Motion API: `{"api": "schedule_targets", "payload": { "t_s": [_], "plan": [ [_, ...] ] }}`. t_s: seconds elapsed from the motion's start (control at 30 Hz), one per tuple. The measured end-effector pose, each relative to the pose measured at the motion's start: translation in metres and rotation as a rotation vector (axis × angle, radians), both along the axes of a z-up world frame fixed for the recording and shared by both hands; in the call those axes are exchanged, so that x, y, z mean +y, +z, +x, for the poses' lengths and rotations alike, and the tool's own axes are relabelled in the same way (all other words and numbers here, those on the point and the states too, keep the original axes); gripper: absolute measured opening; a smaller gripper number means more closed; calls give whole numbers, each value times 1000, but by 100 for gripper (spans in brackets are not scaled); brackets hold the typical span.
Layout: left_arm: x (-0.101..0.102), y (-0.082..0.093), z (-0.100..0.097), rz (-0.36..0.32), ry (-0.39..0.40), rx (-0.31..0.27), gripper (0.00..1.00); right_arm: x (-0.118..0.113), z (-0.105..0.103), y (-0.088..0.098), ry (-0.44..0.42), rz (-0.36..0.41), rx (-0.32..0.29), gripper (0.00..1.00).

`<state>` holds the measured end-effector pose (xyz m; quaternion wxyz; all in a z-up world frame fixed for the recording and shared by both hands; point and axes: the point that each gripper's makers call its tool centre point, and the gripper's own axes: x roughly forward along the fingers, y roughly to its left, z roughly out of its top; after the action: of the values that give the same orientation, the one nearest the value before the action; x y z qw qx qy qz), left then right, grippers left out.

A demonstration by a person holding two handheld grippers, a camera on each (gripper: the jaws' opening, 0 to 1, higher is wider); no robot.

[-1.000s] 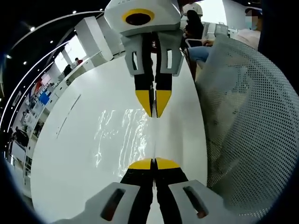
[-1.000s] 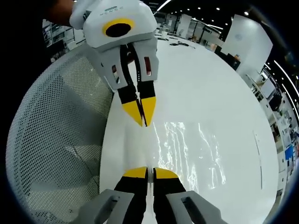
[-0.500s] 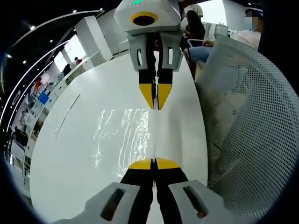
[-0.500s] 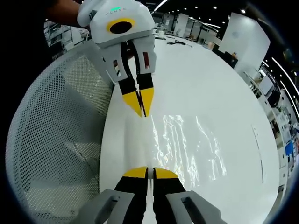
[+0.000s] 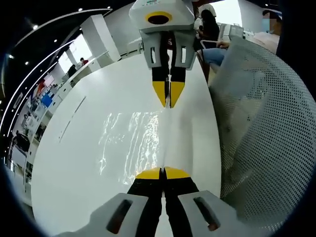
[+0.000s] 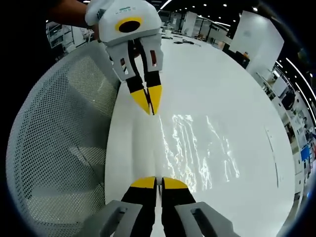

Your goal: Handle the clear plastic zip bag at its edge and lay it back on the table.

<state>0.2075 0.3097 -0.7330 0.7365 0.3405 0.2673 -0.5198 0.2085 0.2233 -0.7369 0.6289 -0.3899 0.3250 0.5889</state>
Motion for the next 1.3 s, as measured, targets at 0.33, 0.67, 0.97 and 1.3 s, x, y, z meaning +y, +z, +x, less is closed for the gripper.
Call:
{"api": "schedule_targets", "payload": {
  "t_s": [0.33, 0.67, 0.97, 1.3],
  "plan": [
    [-2, 0, -2, 11, -9, -11, 0, -4, -6, -6, 60, -14, -62, 3],
    [-3, 1, -6, 17, -23, -23, 0, -2, -2, 3, -9, 48, -42, 7],
    [-6, 4, -6, 16, -31, -29, 0, 6, -2, 2, -12, 38, -32, 1],
    [-4, 0, -2, 18, -4, -16, 0, 7, -4, 3, -18, 40, -17, 0]
  ]
}}
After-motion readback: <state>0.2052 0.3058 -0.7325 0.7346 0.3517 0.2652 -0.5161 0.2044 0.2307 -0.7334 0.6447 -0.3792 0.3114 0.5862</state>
